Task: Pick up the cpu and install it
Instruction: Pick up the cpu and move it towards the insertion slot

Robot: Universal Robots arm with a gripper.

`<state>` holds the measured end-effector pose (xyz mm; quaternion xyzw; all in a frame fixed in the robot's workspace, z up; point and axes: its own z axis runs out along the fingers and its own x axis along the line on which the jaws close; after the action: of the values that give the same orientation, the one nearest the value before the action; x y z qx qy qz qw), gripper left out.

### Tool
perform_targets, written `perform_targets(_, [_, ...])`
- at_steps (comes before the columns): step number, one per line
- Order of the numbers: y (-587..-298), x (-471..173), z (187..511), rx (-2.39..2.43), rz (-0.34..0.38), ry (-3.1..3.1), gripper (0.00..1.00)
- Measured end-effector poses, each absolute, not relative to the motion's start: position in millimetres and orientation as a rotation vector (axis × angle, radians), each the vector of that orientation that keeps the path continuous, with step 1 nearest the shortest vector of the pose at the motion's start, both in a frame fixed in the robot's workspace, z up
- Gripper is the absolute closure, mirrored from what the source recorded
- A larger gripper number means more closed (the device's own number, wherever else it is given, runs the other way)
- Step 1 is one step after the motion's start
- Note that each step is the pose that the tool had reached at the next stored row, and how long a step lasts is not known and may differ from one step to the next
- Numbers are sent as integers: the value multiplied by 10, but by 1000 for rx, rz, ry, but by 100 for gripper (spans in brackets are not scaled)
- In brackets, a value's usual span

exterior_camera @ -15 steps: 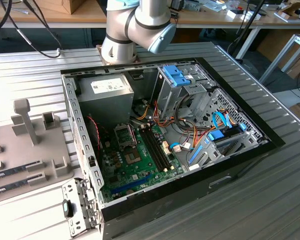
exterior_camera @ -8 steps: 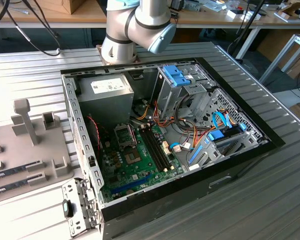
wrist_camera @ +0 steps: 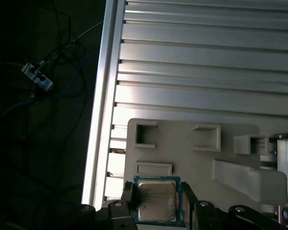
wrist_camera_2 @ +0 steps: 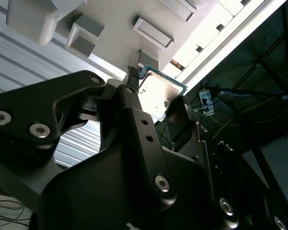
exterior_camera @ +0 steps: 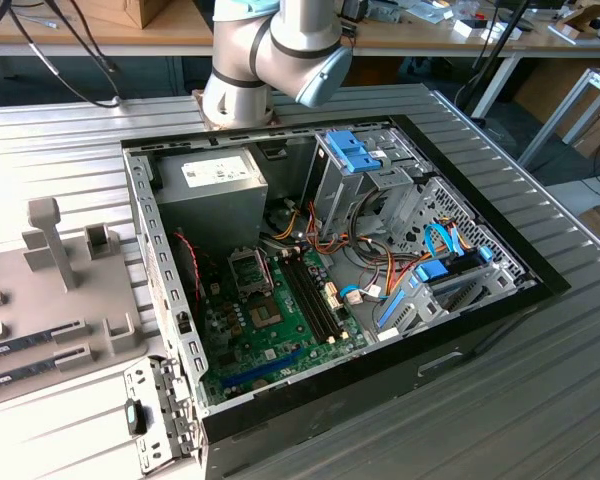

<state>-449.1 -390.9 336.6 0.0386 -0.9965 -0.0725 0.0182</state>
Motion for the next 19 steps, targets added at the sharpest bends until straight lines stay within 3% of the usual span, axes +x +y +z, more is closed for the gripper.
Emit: perform_targets(19, [-3909,-4491,3678,120,-257,-3093,53])
